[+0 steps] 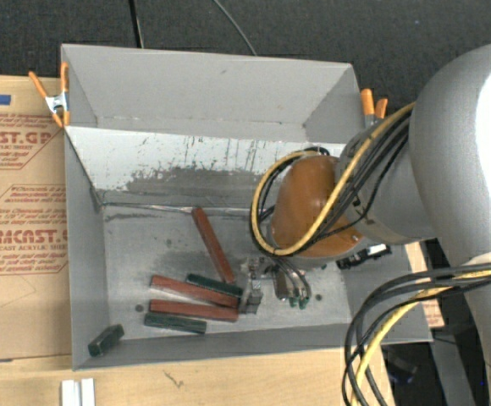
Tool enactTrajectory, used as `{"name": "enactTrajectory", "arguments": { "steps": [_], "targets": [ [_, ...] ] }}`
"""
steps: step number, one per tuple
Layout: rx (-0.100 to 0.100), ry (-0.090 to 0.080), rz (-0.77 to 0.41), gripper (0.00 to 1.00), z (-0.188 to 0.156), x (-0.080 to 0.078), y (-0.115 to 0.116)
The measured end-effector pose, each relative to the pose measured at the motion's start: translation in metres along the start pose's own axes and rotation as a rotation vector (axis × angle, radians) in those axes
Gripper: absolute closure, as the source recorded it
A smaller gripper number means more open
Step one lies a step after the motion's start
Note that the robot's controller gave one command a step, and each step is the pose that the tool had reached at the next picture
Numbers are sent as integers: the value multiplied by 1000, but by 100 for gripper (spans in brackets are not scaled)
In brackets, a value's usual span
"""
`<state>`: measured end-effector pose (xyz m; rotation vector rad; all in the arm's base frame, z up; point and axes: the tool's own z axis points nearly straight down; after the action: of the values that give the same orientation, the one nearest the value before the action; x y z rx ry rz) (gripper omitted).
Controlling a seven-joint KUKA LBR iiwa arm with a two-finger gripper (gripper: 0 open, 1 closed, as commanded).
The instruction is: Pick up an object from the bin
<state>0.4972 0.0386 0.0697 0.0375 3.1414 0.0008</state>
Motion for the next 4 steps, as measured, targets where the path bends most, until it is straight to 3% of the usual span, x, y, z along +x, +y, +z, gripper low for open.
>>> {"name": "enactTrajectory", "arguments": {
  "steps": [1, 2, 3, 4],
  "targets": [
    [-1, -5, -5, 100, -157, -39, 23],
    [0, -3, -5, 100, -156, -38, 23],
    [0, 0, 51, 0, -94, -54, 33],
    [0, -1, 51, 0, -94, -54, 33]
  ]
}}
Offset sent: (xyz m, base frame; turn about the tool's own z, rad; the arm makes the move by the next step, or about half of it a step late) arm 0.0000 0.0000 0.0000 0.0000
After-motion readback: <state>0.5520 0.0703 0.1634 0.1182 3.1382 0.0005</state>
